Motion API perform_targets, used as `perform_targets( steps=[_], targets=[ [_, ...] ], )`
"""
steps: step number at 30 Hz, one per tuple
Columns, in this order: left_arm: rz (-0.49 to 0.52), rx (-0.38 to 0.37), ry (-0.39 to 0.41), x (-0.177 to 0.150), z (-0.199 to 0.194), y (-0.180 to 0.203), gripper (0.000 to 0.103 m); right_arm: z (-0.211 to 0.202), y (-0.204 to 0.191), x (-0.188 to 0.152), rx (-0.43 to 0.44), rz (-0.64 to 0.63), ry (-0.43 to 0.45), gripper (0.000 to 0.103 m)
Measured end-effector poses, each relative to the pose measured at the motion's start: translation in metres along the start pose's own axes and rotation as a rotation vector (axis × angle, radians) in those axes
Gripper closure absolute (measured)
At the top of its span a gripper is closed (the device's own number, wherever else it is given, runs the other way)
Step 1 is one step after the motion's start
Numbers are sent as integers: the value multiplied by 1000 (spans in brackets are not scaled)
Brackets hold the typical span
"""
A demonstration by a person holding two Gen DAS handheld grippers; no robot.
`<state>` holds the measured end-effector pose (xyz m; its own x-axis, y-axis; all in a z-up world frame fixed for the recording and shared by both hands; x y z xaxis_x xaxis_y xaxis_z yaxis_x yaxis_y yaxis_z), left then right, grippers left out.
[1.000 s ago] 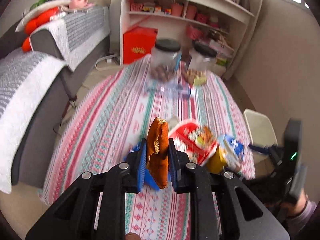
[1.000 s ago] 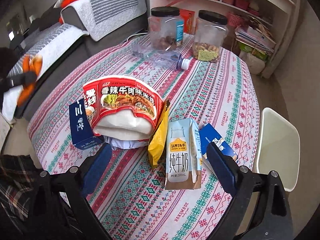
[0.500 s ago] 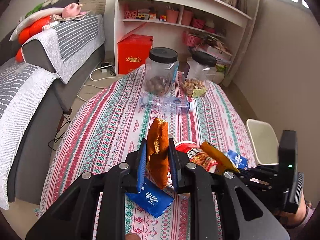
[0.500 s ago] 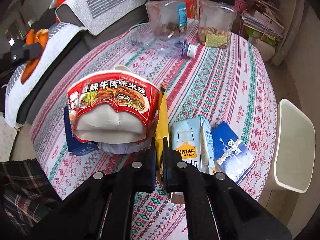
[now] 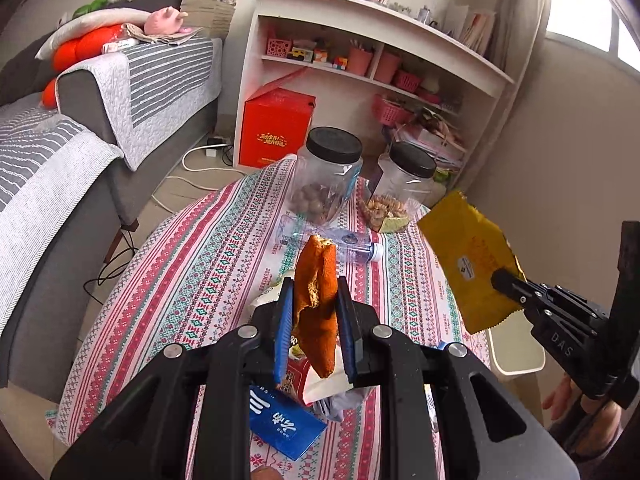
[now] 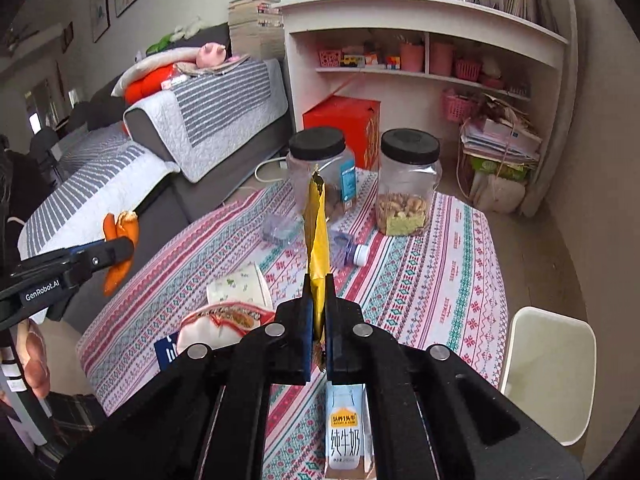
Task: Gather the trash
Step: 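Grasp the yellow snack packet with the right tool while the left holds the orange scrap, then drop the yellow packet and orange scrap into the wastebasket with both tools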
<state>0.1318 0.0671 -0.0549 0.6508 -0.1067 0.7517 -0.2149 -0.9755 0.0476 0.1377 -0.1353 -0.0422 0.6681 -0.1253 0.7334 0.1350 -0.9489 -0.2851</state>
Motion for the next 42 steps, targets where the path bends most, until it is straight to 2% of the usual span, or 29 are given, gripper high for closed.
perform_targets(
  steps=[3, 10, 22, 30, 37, 39, 40, 41, 42],
  targets=[
    [-1, 16, -2, 1, 8, 4, 82, 4, 6, -3, 8, 43, 10, 100],
    [-14, 41, 1, 5, 21, 13, 82, -9, 11, 5, -16, 22, 69, 100],
    [26, 31, -16, 5, 36, 43, 82, -36, 70, 22, -124, 105, 131, 99],
    [59, 20, -30, 2, 46, 64, 82, -61, 141, 38, -278, 216, 188, 99],
    [83, 12, -48, -1, 55, 80, 82, -79, 226, 31, -416, 405, 161, 98],
    [90, 2, -48, -1, 55, 87, 82, -82, 243, 26, -463, 434, 147, 90],
    [97, -3, -46, 0, 55, 91, 82, -85, 250, 23, -482, 447, 142, 74],
    [104, -6, -43, 0, 55, 96, 82, -88, 256, 20, -494, 461, 145, 63],
    [113, -12, -40, 1, 56, 102, 82, -93, 262, 19, -507, 479, 156, 44]
  ],
)
Point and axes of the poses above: each gripper's, at about its wrist camera, not at the fingertips, and z roughly the way its jaws point, y to its right, x to its top, the point moved 7 cm from there along z, roughly the way its jaws point, and after that the axes turned 14 degrees about z, right-handed, at the moved point
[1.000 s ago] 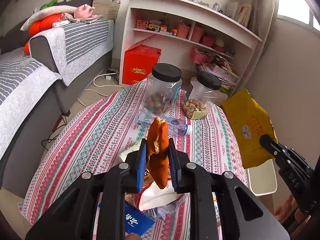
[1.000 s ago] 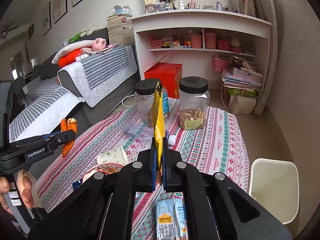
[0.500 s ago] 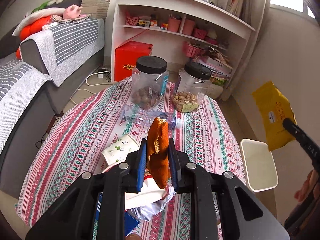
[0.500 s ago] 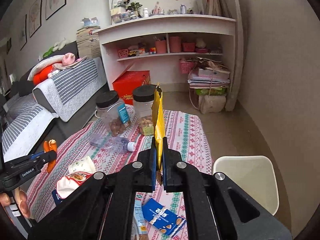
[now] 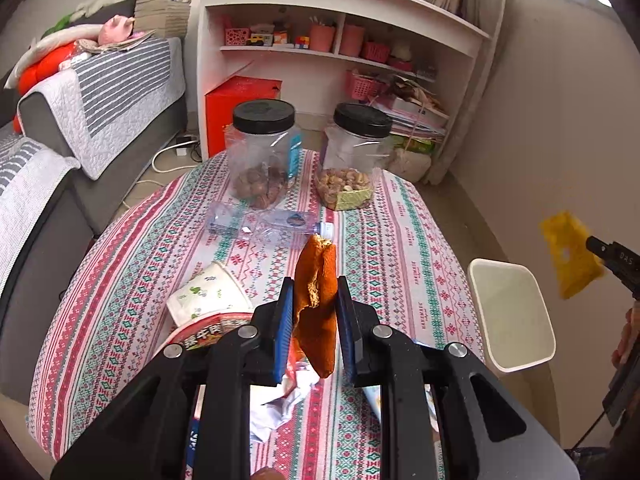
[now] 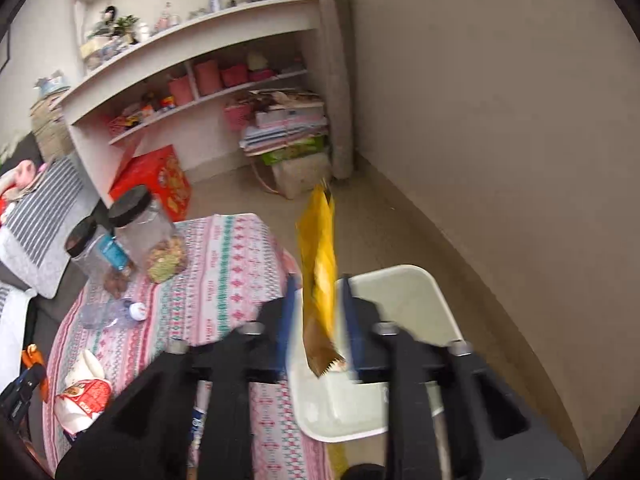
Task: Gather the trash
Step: 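Drop the yellow packet and orange scrap into the wastebasket with both tools, then move both tools back over the table toward the milk carton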
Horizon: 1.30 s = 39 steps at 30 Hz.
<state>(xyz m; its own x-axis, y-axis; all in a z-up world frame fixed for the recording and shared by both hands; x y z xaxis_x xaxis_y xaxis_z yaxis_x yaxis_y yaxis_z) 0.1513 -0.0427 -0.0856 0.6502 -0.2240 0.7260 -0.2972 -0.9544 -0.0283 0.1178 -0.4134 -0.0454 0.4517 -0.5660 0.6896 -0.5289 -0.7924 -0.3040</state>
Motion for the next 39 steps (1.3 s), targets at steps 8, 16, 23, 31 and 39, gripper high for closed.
perform_targets(
  steps=[8, 16, 23, 31, 39],
  targets=[
    [81, -69, -6, 10, 8, 56, 82, -25, 47, 30, -53, 96, 115, 14],
    [211, -149, -19, 31, 26, 143, 82, -41, 72, 51, -72, 145, 180, 9],
    [297, -255, -55, 49, 51, 239, 81, -51, 92, 63, -39, 227, 200, 9],
    [352, -310, -66, 63, 69, 308, 45, -60, 120, 71, -40, 301, 230, 9],
    [363, -245, -45, 59, 60, 294, 37, -59, 116, 68, -46, 274, 223, 8]
  ],
)
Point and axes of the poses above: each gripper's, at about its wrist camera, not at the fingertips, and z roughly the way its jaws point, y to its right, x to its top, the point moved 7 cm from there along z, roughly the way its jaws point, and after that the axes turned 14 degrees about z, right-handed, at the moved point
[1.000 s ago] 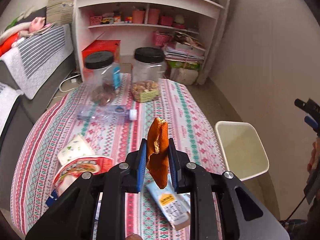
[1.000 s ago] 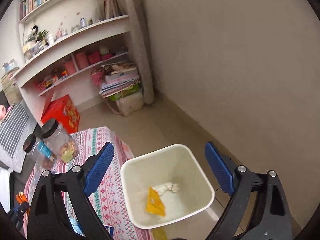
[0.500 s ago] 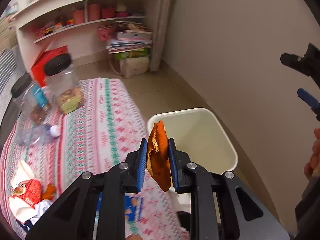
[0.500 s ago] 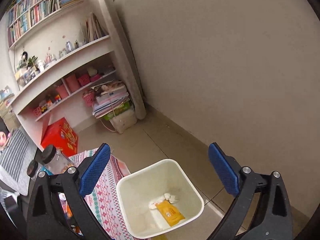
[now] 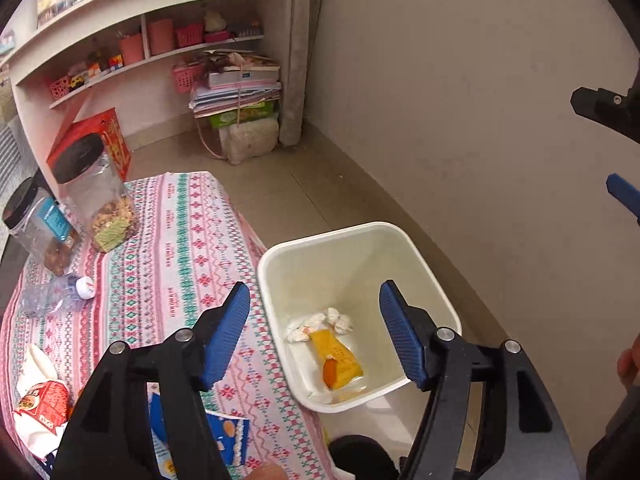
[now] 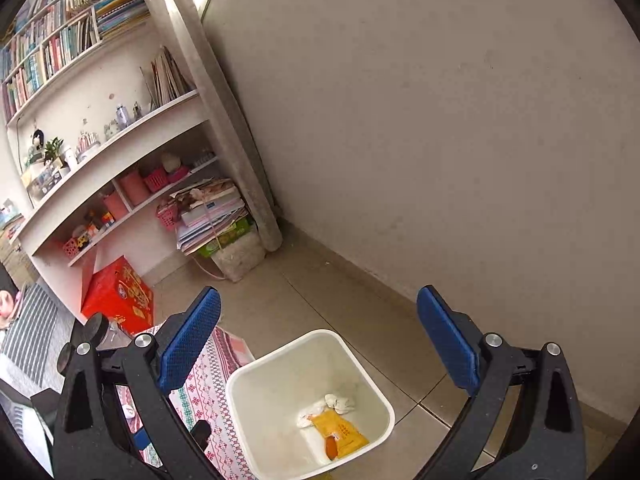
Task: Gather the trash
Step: 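Move both tools back over the table toward the milk carton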
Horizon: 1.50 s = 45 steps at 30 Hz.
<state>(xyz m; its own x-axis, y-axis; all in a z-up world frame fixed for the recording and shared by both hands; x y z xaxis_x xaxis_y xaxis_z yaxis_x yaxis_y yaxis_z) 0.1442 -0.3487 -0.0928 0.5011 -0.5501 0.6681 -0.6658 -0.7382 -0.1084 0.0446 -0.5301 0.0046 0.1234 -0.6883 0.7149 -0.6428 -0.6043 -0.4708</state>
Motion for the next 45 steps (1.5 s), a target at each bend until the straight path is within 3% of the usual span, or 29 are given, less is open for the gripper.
perform_targets(
  steps=[7, 17, 36, 41, 45],
  targets=[
    [3, 97, 23, -18, -22, -31, 32, 3, -32, -18, 16, -86, -27, 7],
    [-51, 218, 10, -56, -53, -89, 19, 4, -97, -70, 61, -285, -78, 7],
    [-195, 393, -184, -163, -93, -217, 17, 2, -202, -190, 178, -569, -232, 7],
    [-256, 395, -206, -189, -100, -244, 17, 4, -211, -223, 198, -643, -321, 7],
    [-336, 374, -238, -205, -106, -263, 17, 6, -206, -267, 225, -717, -486, 7]
  ],
)
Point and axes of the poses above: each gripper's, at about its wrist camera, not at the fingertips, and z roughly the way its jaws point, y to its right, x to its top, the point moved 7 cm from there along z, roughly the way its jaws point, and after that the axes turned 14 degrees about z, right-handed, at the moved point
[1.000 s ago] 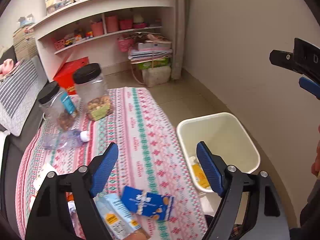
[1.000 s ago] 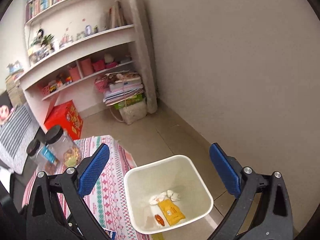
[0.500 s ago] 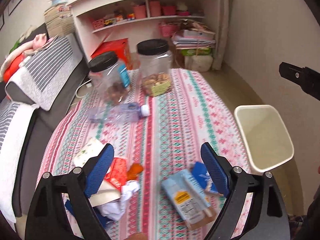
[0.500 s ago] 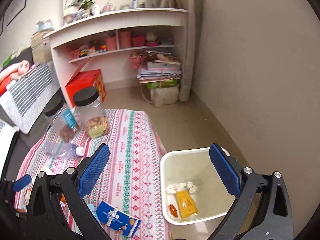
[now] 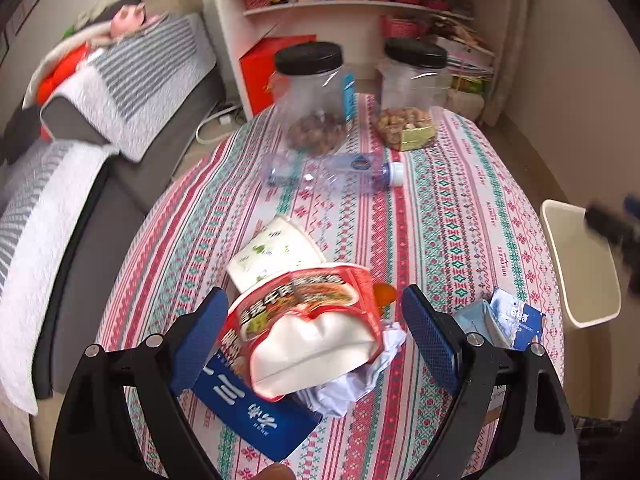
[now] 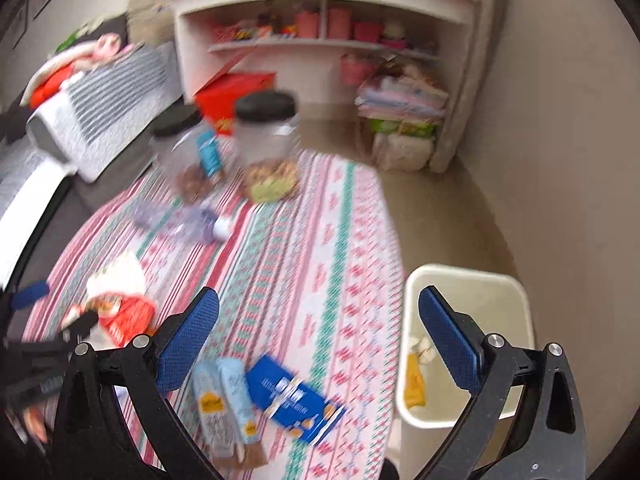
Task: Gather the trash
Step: 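Move both tools back over the table toward the milk carton, then grasp the milk carton with the right tool while the left grasps the paper cup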
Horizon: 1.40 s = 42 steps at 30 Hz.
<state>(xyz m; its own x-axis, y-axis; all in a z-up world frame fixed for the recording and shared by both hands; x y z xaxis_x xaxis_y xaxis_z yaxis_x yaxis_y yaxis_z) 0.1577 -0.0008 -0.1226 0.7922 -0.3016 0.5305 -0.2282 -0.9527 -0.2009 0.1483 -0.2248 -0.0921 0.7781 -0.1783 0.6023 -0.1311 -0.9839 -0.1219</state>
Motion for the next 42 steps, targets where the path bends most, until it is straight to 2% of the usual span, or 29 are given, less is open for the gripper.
perform_targets(
  steps=[2, 5, 8, 13, 14, 16, 21, 25, 29, 35, 39, 42],
  targets=[
    [-38, -25, -2, -1, -5, -10, 17, 13, -10, -22, 21, -27, -93, 7],
    [-70, -21, 30, 3, -19, -26, 17, 33, -26, -59, 20, -92, -214, 7],
    [-109, -3, 48, 5, -26, -48, 17, 49, -45, -87, -20, -199, -251, 7],
    [-212, -26, -5, -5, -18, -83, 17, 74, -65, -117, -71, -314, -305, 9],
    [-227, -41, -24, -7, -13, -88, 17, 80, -68, -123, -87, -354, -311, 12],
    [-255, -64, -52, -11, -5, -96, 17, 88, -71, -129, -106, -414, -312, 46],
    [-338, -186, -164, -17, 28, -105, 17, 72, -77, -100, -13, -317, -273, 48],
    [-415, -243, -202, -14, 51, -105, 17, 52, -77, -66, 62, -220, -204, 48],
    [-470, -259, -237, -3, 73, -100, 17, 38, -73, -40, 131, -113, -168, 48],
    [-560, -276, -330, 3, 106, -85, 16, 42, -62, -27, 132, -73, -166, 47],
    [-569, -198, -394, 1, 124, -80, 15, 46, -59, -21, 142, -63, -171, 47],
    [-607, -214, -448, -6, 135, -77, 15, 45, -64, -16, 149, -71, -162, 47]
  ],
)
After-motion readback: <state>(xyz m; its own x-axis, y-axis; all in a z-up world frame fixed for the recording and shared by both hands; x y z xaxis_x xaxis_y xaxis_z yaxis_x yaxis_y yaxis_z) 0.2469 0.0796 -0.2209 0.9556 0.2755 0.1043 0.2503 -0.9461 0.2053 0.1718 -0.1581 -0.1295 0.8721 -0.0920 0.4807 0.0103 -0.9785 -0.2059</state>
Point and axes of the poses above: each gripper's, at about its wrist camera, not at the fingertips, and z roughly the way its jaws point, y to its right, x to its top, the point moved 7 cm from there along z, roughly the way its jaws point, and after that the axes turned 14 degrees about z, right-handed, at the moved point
